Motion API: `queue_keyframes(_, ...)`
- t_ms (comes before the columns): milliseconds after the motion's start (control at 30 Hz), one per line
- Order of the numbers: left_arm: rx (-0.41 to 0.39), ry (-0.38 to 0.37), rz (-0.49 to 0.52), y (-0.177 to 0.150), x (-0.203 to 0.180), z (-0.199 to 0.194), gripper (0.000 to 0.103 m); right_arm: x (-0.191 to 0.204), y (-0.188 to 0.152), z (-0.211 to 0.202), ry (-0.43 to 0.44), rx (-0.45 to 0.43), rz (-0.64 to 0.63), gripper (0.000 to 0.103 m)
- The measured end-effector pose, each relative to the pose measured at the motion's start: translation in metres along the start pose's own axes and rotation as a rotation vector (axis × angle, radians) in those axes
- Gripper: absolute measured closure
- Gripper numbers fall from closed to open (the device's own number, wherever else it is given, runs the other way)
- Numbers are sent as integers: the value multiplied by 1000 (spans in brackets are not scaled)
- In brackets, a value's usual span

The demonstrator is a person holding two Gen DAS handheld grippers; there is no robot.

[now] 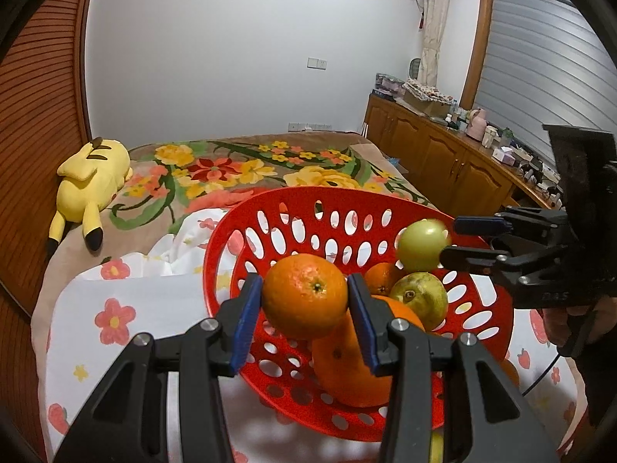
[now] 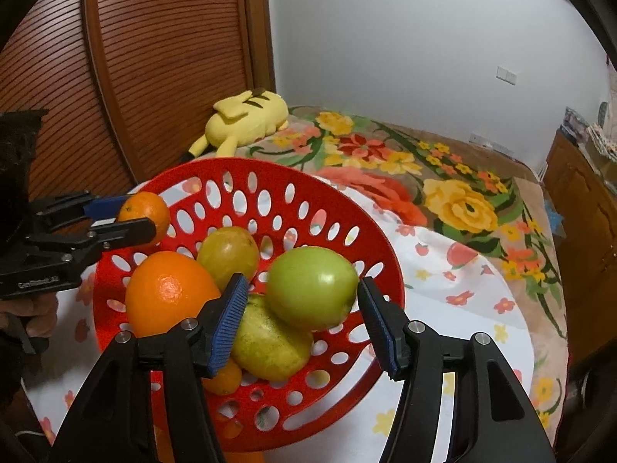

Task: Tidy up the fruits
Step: 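Open the right tool to drop the pomelo while the left tool releases the mandarin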

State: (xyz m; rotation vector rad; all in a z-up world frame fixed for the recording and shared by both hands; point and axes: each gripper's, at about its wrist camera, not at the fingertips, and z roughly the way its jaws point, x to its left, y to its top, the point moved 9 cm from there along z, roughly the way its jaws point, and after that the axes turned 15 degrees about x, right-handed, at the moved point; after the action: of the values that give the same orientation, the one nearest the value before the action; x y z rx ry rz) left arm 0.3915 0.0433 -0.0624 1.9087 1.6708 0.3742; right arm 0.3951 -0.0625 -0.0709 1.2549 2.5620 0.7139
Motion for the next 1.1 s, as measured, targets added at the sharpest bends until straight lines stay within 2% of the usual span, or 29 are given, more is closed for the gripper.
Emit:
queue_keyframes(900, 12, 18, 25, 15, -7, 11, 58, 19, -20, -20, 21, -38, -23, 41)
queue_keyframes(1000, 12, 19, 30, 15, -10, 12, 53, 21, -22, -22, 11, -45, -25, 41)
queue_keyframes(1100, 6, 18, 30, 16, -10, 10, 51, 19, -24, -24, 3, -50, -18, 41)
